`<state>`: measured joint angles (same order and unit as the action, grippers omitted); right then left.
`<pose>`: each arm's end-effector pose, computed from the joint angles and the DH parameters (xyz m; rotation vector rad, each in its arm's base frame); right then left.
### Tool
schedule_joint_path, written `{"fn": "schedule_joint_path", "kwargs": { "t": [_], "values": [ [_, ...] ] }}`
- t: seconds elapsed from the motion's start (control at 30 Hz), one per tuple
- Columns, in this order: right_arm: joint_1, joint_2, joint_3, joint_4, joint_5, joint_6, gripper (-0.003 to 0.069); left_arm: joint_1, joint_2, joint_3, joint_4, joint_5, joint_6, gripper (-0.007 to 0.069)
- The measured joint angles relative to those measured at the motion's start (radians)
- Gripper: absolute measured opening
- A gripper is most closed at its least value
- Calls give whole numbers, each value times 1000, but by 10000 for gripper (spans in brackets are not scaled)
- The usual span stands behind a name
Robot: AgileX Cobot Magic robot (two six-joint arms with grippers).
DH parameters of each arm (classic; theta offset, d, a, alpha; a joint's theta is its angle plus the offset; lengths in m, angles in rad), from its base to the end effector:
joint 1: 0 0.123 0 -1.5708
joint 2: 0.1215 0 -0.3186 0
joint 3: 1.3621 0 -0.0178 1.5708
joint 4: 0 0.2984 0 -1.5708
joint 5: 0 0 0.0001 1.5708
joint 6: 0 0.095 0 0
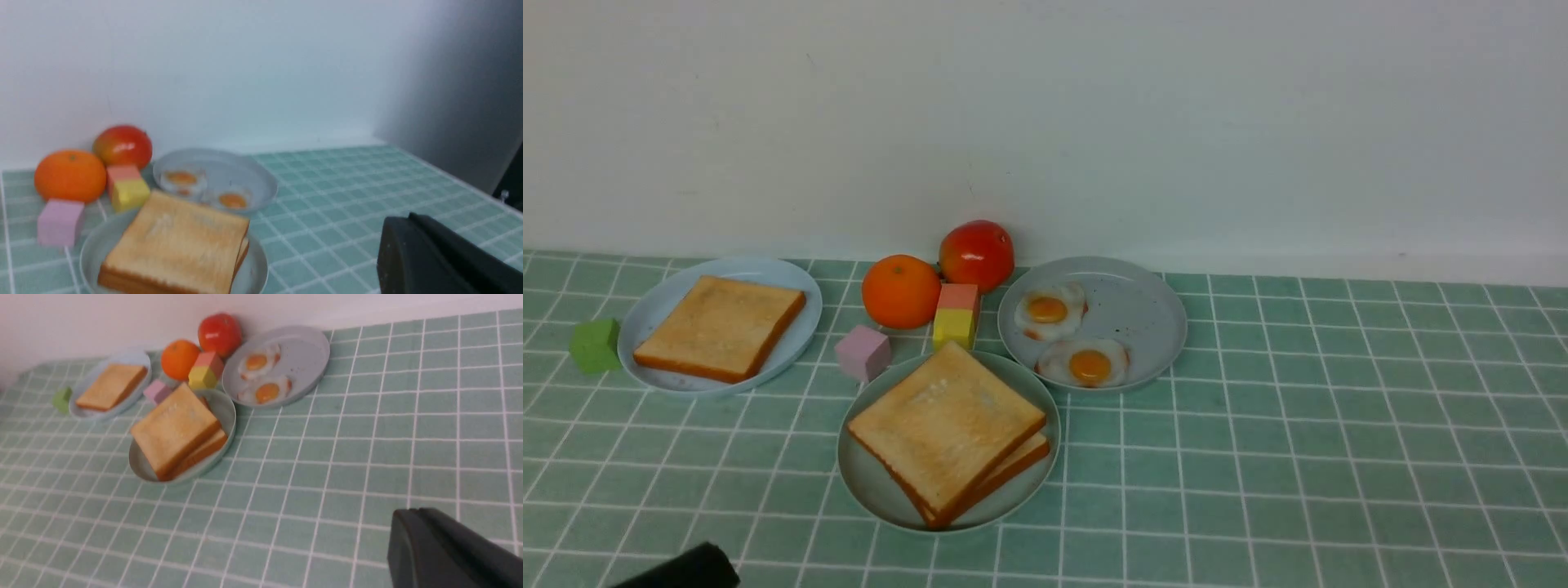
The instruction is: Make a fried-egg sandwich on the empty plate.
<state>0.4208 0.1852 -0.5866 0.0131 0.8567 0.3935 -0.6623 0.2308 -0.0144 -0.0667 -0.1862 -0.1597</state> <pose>0.0361 0.0172 0.3407 -0.0253 1.9794 0.5522 0.0749 -0.0569 0.2174 0.3272 1.5204 -0.6980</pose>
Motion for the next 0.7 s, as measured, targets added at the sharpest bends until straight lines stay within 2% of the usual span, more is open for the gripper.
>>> {"fn": "schedule_joint_path", "kwargs": {
  "t": [0.27,0.57,0.63,0.7],
  "values": [
    [0,0,246,-13,-377,24,-6,0,0,17,-3,140,0,-13],
    [0,0,421,-19,-426,24,-3,0,0,17,-3,218,0,-13],
    [-19,-5,466,-86,-431,24,-3,0,0,17,-3,221,0,-13],
    [-81,-19,502,-144,-461,23,-3,0,0,17,-3,221,0,-13]
  ]
}}
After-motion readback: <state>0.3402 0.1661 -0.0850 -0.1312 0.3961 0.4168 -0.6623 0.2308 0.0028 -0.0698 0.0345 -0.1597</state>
